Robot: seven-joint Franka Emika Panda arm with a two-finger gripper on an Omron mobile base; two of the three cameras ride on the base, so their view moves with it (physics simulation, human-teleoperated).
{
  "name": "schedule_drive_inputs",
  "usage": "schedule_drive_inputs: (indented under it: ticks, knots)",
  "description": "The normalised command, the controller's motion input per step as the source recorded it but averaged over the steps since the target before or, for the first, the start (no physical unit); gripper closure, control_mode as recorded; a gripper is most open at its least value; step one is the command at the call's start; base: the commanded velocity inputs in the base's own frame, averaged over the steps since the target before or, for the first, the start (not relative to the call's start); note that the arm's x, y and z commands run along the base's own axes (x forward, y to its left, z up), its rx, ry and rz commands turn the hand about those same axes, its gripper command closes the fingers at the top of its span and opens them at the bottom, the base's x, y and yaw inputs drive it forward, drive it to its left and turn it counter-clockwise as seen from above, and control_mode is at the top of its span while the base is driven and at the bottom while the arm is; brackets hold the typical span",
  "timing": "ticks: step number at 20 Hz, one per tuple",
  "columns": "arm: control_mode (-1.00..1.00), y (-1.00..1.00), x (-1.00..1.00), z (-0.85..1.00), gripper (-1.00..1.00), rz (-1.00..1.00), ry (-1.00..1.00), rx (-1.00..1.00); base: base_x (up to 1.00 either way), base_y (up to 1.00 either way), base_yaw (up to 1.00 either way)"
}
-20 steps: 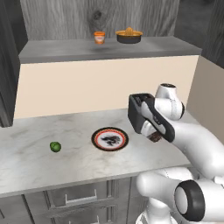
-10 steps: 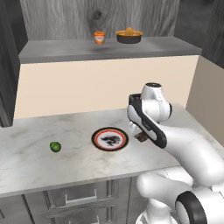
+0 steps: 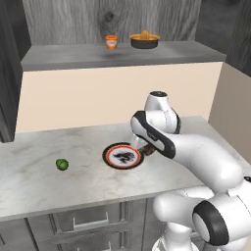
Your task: Pick the avocado and bread from the counter and place them on the plate. Then pick the jam from the cabinet and place it next to the plate. Lastly close the cabinet door.
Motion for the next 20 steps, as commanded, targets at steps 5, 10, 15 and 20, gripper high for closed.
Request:
schedule_drive_inputs:
  ticks: [5, 10, 15, 20]
  knots:
    - [-1.00, 0.05, 0.30, -0.01, 1.00, 0.00, 0.00, 0.00, 0.00, 0.00, 0.00]
    - [-1.00, 0.02, 0.25, -0.08, 1.00, 0.00, 0.00, 0.00, 0.00, 0.00, 0.00]
    - [-1.00, 0.03, 0.14, -0.34, 1.00, 0.00, 0.00, -0.02, 0.00, 0.00, 0.00]
    - [-1.00, 0.01, 0.11, -0.23, 1.00, 0.00, 0.00, -0.01, 0.00, 0.00, 0.00]
